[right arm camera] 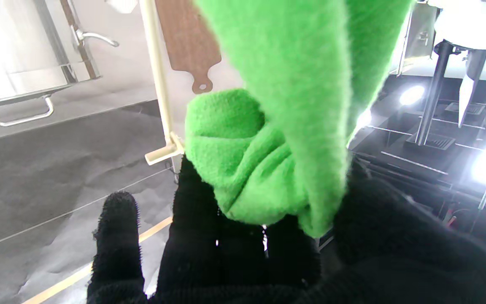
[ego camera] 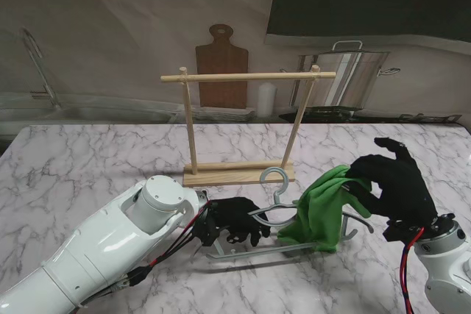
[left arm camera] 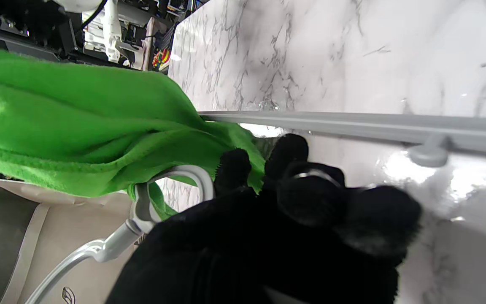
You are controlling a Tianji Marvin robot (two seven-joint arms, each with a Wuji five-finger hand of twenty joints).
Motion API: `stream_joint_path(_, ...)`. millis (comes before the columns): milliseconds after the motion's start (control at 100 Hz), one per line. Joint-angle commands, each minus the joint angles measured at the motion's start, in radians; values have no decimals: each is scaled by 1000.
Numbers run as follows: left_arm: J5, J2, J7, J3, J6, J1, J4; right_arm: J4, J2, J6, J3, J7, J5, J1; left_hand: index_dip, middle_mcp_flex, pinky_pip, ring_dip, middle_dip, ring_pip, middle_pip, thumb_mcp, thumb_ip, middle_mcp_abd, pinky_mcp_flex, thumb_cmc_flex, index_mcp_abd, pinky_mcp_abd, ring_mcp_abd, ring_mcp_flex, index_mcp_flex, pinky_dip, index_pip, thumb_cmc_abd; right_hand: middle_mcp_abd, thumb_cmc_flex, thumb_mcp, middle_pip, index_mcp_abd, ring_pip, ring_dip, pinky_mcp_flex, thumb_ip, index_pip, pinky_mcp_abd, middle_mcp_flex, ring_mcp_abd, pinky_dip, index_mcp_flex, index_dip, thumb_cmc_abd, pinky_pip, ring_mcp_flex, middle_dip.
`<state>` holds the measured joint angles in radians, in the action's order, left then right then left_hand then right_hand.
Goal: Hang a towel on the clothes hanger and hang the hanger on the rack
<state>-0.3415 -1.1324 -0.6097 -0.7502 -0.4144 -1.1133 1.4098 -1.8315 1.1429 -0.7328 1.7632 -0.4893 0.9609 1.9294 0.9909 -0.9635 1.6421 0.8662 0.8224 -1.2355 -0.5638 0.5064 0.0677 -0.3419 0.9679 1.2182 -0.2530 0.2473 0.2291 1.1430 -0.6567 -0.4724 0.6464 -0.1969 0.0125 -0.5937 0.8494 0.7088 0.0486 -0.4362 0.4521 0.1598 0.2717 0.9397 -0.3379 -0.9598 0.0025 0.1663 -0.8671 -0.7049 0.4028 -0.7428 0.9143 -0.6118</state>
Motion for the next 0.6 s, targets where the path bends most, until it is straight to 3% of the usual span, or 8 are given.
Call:
stream_joint_path(0,6,-3,-7,-8,-8,1,7,-15,9,-10,9,10,-25,27,36,4,312,-4,15,-23,0,36,-25,8,52,73,-5,-92,101,6,-53,13,21,-13,-14,-39,49,25,70,-12,1,-14,-13,60,-8,-12,-17,6,-13,6,-27,3,12,-2)
stream_joint_path(310,13,-8,32,-44,-30,-14,15,-71,28,-73,45,113,-160,104,35,4,310,-5,16,-24,-1,38,-25,5,54,73,-6,-91,101,9,-54,14,23,-15,-4,-37,68,19,59,-14,7,-5,-10,57,-16,-31,-7,6,-26,5,-11,4,25,-9)
stream_joint_path(590,5,-20,66,-57,-49,-18,12,-104,22,-99,53,235,-274,150,34,4,309,-6,16,-25,-3,39,-25,4,60,73,-7,-88,102,11,-54,17,24,-16,7,-35,86,8,51,-15,13,9,-8,52,-23,-49,5,7,-40,6,5,4,40,-14)
